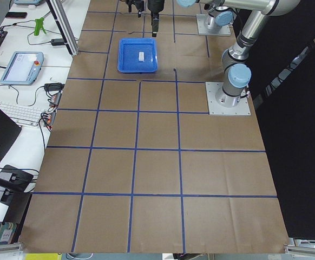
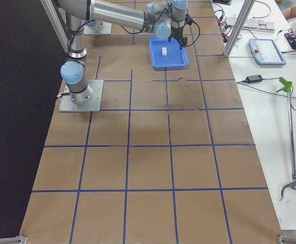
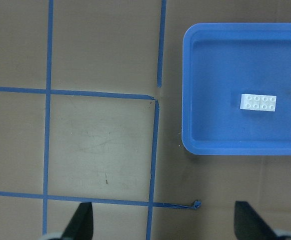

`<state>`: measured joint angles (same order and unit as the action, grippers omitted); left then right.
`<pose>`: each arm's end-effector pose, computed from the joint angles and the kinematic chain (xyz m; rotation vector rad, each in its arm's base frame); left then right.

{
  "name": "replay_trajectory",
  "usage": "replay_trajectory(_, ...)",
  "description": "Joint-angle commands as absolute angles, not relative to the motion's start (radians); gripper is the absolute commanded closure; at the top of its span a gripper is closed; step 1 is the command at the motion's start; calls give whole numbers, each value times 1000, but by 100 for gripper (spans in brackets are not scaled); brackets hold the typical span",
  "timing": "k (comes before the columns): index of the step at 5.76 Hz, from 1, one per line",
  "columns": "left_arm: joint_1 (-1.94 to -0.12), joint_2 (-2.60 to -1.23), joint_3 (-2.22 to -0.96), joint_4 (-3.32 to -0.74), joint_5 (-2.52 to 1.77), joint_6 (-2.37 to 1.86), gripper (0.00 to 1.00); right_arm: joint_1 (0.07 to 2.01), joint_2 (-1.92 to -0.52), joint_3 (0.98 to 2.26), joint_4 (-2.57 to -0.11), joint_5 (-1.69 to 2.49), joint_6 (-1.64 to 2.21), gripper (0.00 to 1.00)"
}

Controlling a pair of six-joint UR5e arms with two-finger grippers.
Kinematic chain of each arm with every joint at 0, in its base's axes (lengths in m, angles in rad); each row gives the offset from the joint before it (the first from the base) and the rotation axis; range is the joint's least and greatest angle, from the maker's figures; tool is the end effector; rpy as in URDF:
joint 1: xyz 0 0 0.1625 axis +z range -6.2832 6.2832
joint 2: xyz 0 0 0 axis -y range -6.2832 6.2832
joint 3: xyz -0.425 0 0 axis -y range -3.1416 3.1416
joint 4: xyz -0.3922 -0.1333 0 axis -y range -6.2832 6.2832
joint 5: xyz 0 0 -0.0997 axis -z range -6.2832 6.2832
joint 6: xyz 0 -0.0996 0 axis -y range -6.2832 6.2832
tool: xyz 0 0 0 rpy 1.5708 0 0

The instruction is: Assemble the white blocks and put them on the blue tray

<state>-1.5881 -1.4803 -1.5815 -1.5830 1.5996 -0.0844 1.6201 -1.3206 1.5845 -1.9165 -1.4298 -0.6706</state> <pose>-0.1383 -0.4564 0.5244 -0.1060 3.1126 -0.1074 0.1763 -0.5833 0.3818 -1.0743 2.8298 -0.1833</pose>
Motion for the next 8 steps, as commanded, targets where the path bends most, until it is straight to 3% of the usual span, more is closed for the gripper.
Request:
replay_trajectory(1, -1588, -1480, -1582, -1583, 1600, -84, 1, 1562, -1388, 1528, -1766, -1544, -471, 0)
replay_trajectory(4, -1589, -1479, -1582, -1583, 1601, -84, 1, 1549, -1446, 1381, -1466, -1603, -196, 0)
replay_trajectory(8, -1589, -1479, -1583, -1583, 1601, -84, 1, 1575, -1506, 1425, -1442, -1578, -100, 0)
